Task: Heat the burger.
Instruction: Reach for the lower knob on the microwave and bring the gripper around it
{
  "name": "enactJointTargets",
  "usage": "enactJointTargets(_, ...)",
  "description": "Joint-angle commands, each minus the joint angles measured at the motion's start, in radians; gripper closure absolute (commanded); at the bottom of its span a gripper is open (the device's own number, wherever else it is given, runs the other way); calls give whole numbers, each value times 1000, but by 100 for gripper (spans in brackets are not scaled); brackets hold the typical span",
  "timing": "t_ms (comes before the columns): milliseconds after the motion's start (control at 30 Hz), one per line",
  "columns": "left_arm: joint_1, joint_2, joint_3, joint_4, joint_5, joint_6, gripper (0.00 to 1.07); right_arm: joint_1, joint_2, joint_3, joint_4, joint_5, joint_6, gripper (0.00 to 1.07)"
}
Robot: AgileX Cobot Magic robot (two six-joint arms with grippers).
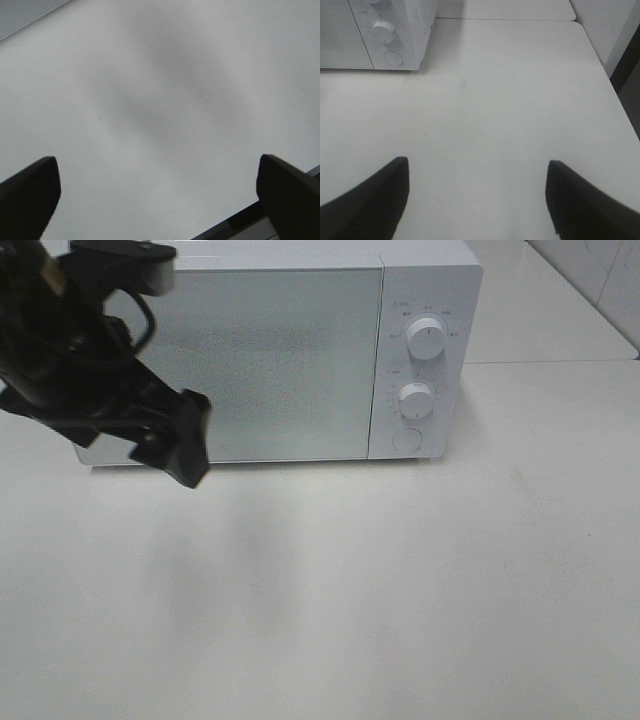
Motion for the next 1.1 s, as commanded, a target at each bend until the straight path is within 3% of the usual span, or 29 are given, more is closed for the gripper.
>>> enactJointTargets(33, 63, -46, 1, -10, 52, 23, 6, -6, -25, 2, 0, -9, -6, 34)
enactJointTargets(167, 220, -136, 2, -32, 136, 72, 6, -6, -25, 2, 0, -9, -6, 34)
enactJointTargets(333, 329, -229, 19, -53, 170, 91, 6, -6, -25, 2, 0, -9, -6, 34)
enactJointTargets(433, 398, -339, 100, -63, 172, 98, 6, -6, -25, 2, 0, -9, -6, 34)
enactJointTargets(567, 408, -431, 177, -56, 165, 98, 6, -6, -25, 2, 0, -9, -6, 34)
enactJointTargets(633, 408, -522, 271, -40, 162, 106, 6, -6, -25, 2, 0, -9, -6, 34)
enactJointTargets(833, 408, -718, 433, -27, 164, 121, 6, -6, -25, 2, 0, -9, -6, 34)
enactJointTargets(1100, 408, -983, 581, -19, 140, 136, 6, -6, -25, 2, 0, -9, -6, 34)
